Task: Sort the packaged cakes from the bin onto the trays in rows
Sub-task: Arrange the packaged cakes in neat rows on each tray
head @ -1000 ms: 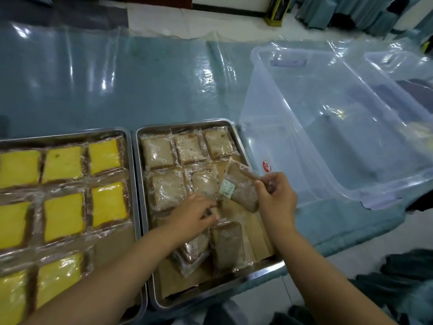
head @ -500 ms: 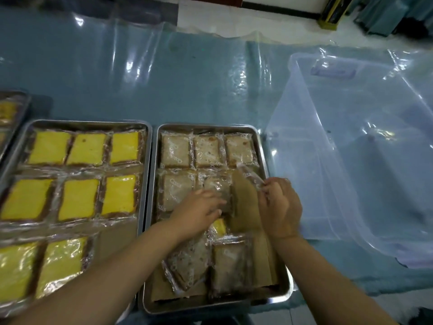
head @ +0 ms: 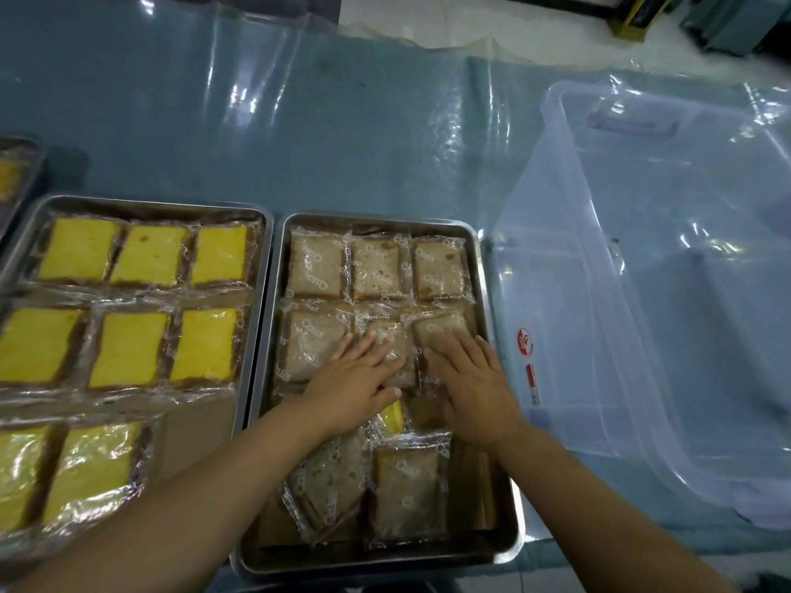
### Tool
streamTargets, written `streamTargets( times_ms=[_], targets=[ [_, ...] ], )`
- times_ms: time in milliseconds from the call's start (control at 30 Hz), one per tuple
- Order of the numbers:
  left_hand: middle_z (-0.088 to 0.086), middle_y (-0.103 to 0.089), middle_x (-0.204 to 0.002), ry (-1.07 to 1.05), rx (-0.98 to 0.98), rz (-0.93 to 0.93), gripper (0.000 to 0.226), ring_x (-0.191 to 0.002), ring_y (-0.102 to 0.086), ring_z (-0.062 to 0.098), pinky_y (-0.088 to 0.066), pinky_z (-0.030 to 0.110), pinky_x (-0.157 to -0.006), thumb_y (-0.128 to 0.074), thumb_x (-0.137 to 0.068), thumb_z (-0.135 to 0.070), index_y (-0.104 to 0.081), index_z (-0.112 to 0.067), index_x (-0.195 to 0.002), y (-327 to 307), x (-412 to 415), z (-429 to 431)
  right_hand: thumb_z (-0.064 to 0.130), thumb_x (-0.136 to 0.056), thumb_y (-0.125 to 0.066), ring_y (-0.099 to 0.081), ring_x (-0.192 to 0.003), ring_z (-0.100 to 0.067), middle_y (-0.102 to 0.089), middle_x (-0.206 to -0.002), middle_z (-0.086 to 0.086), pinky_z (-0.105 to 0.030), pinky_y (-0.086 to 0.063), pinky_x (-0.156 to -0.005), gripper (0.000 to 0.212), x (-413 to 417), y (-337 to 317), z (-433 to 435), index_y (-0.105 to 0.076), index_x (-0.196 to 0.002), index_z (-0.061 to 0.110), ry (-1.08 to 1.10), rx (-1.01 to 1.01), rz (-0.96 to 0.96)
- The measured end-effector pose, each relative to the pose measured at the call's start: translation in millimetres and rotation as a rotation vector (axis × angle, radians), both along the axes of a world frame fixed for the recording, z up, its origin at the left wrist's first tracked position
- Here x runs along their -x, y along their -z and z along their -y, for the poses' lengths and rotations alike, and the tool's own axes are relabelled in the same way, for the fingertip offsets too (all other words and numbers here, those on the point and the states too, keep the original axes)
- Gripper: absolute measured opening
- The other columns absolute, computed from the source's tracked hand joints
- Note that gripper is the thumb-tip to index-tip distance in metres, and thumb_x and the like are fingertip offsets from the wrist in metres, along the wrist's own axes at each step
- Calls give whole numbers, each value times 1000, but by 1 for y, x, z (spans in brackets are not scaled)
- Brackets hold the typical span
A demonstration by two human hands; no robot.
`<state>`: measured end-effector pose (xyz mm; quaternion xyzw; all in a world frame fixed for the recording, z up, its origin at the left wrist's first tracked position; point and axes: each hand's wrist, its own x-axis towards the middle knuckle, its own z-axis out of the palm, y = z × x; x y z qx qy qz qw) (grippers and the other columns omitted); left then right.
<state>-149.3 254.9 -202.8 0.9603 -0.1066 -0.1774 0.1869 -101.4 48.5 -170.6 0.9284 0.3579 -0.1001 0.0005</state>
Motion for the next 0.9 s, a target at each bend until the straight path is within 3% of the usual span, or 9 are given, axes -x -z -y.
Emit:
streamTargets(
  times_ms=[67,133,300,400,467,567,633,767,900],
  targets=[
    [-13,14,-148,-11,3,-6,58,-138,21,12,22,33,-108,-25,-95,-55,-9,-34,-147,0,0,1,27,-90,-50,4,-145,-29,-8,-158,-6,-45,5,-116,68,-2,6,3,-17,-149,22,-12,80,-17],
    [-11,14,-150,-22,1,-6,58,-138,21,11,22,33,-108,-24,-95,-55,-8,-34,-147,-1,1,2,31,-95,-44,12,-144,-30,3,-158,-7,-42,14,-112,70,-1,11,3,-1,-150,23,20,148,-1],
    [-9,6,-153,-63,22,-3,54,-141,14,12,17,32,-109,-27,-97,-51,-14,-34,-146,-2,3,3,44,-95,-36,18,-142,-33,13,-157,-7,-51,12,-114,74,2,16,-2,10,-148,22,79,268,43],
    [-8,-15,-155,-127,76,48,46,-143,-5,14,4,31,-111,-38,-97,-38,-33,-31,-142,-9,0,2,53,-91,-34,7,-144,-32,1,-159,-6,-53,4,-115,73,1,12,-1,-4,-150,23,83,256,23],
    [-6,-30,-151,-172,105,131,44,-139,-19,16,-9,34,-112,-47,-94,-25,-43,-30,-138,-15,-6,-1,51,-89,-33,-16,-143,-30,-25,-155,-5,-52,-8,-116,63,1,5,-1,-32,-145,22,92,142,38],
    [-9,-15,-154,-92,45,180,56,-142,-8,13,4,32,-110,-51,-92,-26,-30,-35,-142,-16,-16,-9,39,-91,-34,-45,-126,-22,-55,-133,-3,-44,-22,-114,45,-6,1,-2,-61,-122,19,132,-77,124],
    [-8,7,-153,14,-68,140,64,-141,13,13,18,37,-110,-47,-93,-41,-11,-38,-145,-12,-22,-13,34,-95,-37,-34,-136,-24,-43,-144,-7,-40,-18,-116,46,-13,4,-5,-46,-136,15,156,-121,90],
    [1,21,-152,127,-235,110,68,-138,25,21,16,51,-111,-24,-91,-60,12,-35,-143,0,-28,-14,42,-99,-28,16,-143,-22,10,-157,-7,-34,8,-115,65,-19,18,-13,5,-148,16,124,-3,-53],
    [2,23,-152,146,-317,146,67,-139,24,24,16,52,-111,-1,-85,-63,20,-32,-141,9,-26,-15,54,-96,-21,25,-140,-26,22,-153,-11,-38,13,-115,73,-18,27,-14,18,-144,16,86,62,-44]
  ],
)
